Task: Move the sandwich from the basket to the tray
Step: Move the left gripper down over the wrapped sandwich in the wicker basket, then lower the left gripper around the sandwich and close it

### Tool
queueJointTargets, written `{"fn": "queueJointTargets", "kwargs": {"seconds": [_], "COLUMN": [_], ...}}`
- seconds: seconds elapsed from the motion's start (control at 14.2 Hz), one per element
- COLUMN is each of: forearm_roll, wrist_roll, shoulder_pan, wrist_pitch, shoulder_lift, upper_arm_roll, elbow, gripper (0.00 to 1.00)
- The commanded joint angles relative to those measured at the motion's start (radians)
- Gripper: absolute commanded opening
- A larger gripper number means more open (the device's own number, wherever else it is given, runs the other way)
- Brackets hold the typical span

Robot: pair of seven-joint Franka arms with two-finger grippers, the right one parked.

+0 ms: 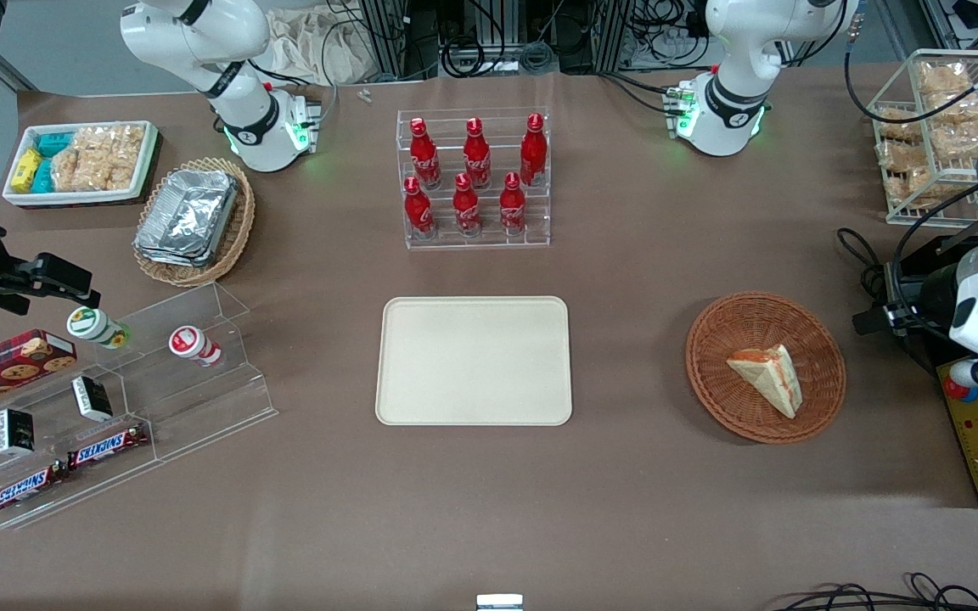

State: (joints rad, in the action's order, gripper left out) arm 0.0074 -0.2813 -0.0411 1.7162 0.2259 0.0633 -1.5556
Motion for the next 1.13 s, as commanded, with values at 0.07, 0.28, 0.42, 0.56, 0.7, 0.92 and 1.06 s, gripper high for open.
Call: {"fn": "queueJointTargets", "kwargs": {"seconds": [0.07, 0.28, 0.42, 0.56, 0.7, 0.92, 1.06], "forearm_roll": [-0.010, -0.009, -0.009, -0.009, -0.012, -0.012, -0.014], "wrist_roll": [-0.178, -0.365, -0.445, -0.504, -0.585, -0.654, -0.668], "shoulder_pan": [0.001, 0.001, 0.000, -0.002, -0.006, -0.037, -0.037], "wrist_pitch": [0.013, 0.065, 0.129, 0.196, 0.247, 0.301, 0.342], "shoulder_lift": [0.038, 0.075, 0.104, 0.141, 0.185, 0.236, 0.248], "upper_arm_roll": [0.000, 0.000, -0.002, -0.002, -0.004, -0.005, -0.005], "elbow": [0.012, 0.000, -0.021, -0.034, -0.034, -0.035, -0.058], "gripper": [1.00, 0.99, 0.99, 0.99, 0.99, 0.99, 0.99]}}
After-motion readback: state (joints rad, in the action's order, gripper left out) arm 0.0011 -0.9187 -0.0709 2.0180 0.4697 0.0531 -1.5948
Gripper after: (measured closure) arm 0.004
